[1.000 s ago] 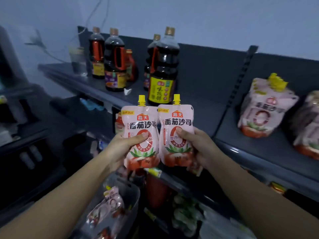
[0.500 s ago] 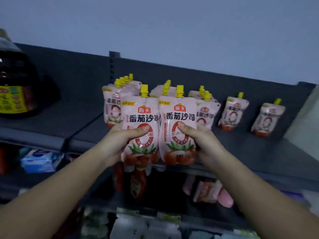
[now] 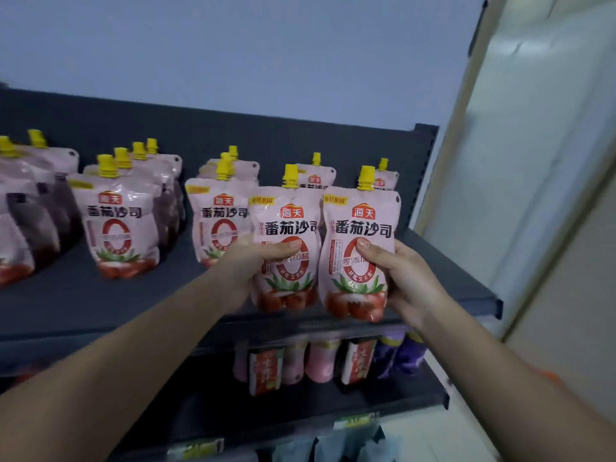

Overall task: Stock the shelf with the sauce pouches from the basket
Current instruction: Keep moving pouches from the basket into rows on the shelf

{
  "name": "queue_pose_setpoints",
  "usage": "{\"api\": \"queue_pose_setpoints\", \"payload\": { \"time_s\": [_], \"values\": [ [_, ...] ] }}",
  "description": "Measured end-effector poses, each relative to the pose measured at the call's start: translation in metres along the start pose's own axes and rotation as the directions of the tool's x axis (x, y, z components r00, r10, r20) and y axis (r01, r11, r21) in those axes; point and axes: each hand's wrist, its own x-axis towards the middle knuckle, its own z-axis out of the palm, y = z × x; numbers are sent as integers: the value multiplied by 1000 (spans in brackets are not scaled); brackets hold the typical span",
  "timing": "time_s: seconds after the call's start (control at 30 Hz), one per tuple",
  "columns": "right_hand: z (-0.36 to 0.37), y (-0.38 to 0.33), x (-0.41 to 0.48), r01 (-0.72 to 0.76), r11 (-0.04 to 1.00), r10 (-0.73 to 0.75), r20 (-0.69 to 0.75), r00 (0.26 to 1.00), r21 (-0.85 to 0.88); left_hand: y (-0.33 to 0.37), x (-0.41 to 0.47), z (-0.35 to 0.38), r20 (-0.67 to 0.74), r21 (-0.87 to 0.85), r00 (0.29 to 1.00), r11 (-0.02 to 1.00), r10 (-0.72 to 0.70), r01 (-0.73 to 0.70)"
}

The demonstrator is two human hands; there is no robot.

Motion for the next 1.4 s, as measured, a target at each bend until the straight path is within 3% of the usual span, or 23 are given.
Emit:
{"api": "queue_pose_setpoints", "payload": {
  "time_s": [0.3,0.6,0.77,1.0,1.1,1.2,1.4],
  "values": [
    [-70,-15,67,-23,1000,22,-152,988,0,-22,105,38,24,-13,995,995,-101,101],
    [-116,-6,139,-34,999,41,-168,985,42,-24,164,39,-47,37,997,997,-65,67],
    [-139,-9,180,-10,1000,11,-130,991,2,-23,175,40,-61,119,998,993,9,-1],
    [-156,-4,233,-32,995,36,48,998,-94,-27,172,41,-93,240,995,971,40,-17],
    [-171,-2,244,-39,961,78,134,988,-273,-31,170,39,-122,268,992,964,39,-5],
    [-185,-5,247,23,828,123,222,967,-560,-33,170,37,-112,255,992,967,51,-21],
    [-184,-4,258,176,700,-37,211,977,-692,-31,169,33,-110,259,994,966,4,24]
  ]
}}
